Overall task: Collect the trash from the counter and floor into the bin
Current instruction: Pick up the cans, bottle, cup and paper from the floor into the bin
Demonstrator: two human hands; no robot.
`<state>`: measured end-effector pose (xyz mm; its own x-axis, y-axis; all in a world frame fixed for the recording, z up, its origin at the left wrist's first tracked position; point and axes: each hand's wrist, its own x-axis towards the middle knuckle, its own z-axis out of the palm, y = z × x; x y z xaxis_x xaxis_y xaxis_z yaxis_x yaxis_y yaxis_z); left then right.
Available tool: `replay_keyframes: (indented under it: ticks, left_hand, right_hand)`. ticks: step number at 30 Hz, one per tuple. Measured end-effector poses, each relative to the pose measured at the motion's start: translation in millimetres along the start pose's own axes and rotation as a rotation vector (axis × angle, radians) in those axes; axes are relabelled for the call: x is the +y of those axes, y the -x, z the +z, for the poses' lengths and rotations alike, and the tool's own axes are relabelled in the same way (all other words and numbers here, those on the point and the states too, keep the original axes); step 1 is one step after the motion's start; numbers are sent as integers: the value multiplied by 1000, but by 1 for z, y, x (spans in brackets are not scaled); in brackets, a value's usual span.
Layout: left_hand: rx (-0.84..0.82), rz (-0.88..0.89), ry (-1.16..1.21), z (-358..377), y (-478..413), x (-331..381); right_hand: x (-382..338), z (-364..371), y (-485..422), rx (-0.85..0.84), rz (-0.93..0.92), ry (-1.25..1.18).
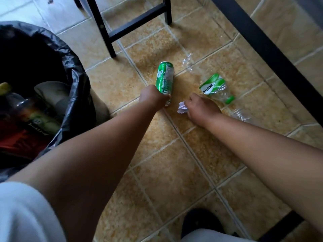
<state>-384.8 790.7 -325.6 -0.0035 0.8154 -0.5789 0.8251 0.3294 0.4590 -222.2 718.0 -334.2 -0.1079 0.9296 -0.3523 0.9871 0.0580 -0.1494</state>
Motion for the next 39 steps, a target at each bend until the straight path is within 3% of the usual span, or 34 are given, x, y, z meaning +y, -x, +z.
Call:
replay_keyframes:
  ticks: [5, 10, 19, 22, 25, 30, 35, 39]
  left_hand:
    - [8, 56, 57, -8, 20, 5]
    - [99, 191, 133, -45, 56, 27]
    - [291, 419, 231, -205, 152, 10]
    - [361, 364, 176, -254, 177, -31]
    - [460, 254, 155, -281, 189, -83]
    - [430, 75, 55, -280, 200, -151]
    - [391, 33, -39, -260, 188, -165]
    - [376, 71, -170, -249, 182, -152]
  right_hand:
    - [6, -8, 1, 88, -19, -59]
    - [-1, -49, -5, 357, 65, -267]
    - [-105, -168, 14, 804, -66, -650]
    - [-161, -191, 21, 794, -205, -794]
    - [-212, -193, 26, 748, -343, -791]
    - [-255, -163, 26, 575, -551, -451]
    - [-252, -140, 25, 547, -532, -294]
    - [-233, -147, 29, 581, -501, -333]
